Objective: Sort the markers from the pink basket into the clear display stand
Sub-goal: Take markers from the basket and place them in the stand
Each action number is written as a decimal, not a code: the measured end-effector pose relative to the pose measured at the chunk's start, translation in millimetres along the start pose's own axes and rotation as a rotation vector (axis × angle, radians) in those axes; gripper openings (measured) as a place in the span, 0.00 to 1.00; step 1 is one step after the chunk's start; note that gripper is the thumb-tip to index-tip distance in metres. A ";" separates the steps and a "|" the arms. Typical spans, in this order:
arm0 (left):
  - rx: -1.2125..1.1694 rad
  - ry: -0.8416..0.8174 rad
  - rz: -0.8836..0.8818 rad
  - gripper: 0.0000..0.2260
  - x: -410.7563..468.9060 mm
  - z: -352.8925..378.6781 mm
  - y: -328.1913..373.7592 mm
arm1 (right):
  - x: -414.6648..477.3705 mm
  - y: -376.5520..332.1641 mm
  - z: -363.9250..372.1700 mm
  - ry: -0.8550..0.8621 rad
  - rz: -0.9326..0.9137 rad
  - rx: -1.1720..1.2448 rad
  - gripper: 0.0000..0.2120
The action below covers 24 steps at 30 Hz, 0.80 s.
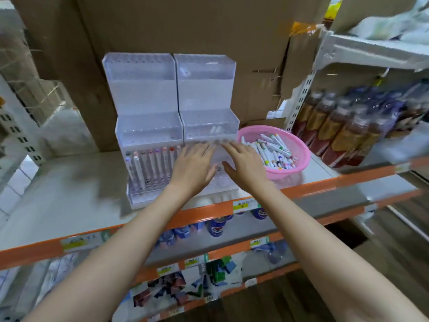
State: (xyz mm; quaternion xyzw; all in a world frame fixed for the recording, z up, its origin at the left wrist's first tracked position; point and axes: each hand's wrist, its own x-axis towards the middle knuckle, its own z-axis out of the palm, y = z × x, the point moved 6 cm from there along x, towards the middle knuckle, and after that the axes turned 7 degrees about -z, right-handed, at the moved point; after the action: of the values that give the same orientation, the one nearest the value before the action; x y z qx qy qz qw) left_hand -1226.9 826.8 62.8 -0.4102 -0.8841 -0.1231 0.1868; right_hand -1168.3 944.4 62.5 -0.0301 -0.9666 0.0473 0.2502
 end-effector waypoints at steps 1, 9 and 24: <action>-0.017 -0.015 0.007 0.25 8.3 6.2 12.4 | -4.0 16.5 -2.6 -0.009 0.022 -0.009 0.25; -0.157 -0.061 0.110 0.17 63.5 44.3 108.0 | -28.5 119.1 -20.9 -0.083 0.129 -0.001 0.22; -0.015 -0.444 -0.226 0.07 131.8 109.4 126.8 | -7.9 208.1 14.3 -0.397 0.363 0.025 0.07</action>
State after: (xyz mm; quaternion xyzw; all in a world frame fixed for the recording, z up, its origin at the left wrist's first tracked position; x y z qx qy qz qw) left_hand -1232.4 1037.2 29.3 -0.3269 -0.9429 -0.0565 -0.0300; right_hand -1161.2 1149.4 24.0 -0.1901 -0.9748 0.1082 0.0433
